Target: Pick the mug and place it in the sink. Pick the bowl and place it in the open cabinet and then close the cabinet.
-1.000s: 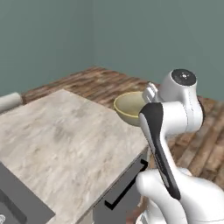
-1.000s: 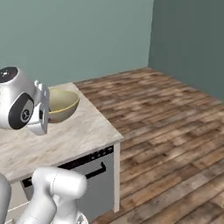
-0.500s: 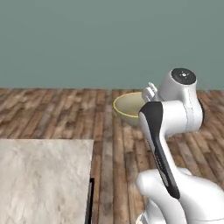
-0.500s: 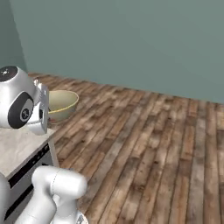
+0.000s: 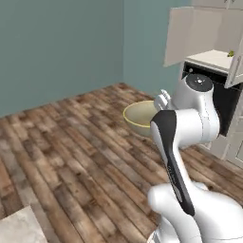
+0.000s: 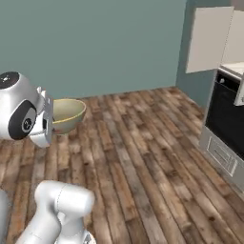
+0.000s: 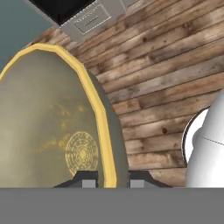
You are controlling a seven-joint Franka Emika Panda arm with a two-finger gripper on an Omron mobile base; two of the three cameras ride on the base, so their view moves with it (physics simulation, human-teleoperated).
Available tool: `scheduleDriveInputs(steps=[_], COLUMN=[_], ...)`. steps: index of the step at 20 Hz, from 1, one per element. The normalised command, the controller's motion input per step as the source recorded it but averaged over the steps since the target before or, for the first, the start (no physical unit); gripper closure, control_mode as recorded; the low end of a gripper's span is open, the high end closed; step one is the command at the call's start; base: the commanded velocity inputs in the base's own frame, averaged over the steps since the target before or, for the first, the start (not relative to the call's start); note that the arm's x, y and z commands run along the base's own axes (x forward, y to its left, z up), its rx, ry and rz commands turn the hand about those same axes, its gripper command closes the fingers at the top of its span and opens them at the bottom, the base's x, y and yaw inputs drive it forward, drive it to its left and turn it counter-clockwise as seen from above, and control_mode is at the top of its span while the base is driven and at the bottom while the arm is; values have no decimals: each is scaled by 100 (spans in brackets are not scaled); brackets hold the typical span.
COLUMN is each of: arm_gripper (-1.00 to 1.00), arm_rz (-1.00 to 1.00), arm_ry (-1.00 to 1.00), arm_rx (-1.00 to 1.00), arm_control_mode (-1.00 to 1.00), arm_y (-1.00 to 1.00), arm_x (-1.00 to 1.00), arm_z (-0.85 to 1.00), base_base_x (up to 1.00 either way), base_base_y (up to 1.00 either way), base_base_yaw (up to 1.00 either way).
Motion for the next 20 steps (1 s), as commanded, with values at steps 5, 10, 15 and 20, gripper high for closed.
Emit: scheduleDriveInputs(steps=[5, 10, 15, 20], arm_gripper=[100, 100, 100, 100], arm_rz=[0, 0, 0, 0], arm_ry=[0, 0, 0, 0], arm_rx=[0, 0, 0, 0], arm_control_mode=[100, 100, 100, 100], arm_y=[0, 0, 0, 0], arm_x=[0, 0, 0, 0], arm_z=[0, 0, 0, 0], base_base_x=[0, -9, -17, 1], base_base_y=[0, 1, 0, 30], base_base_yaw=[-100, -94, -86, -34])
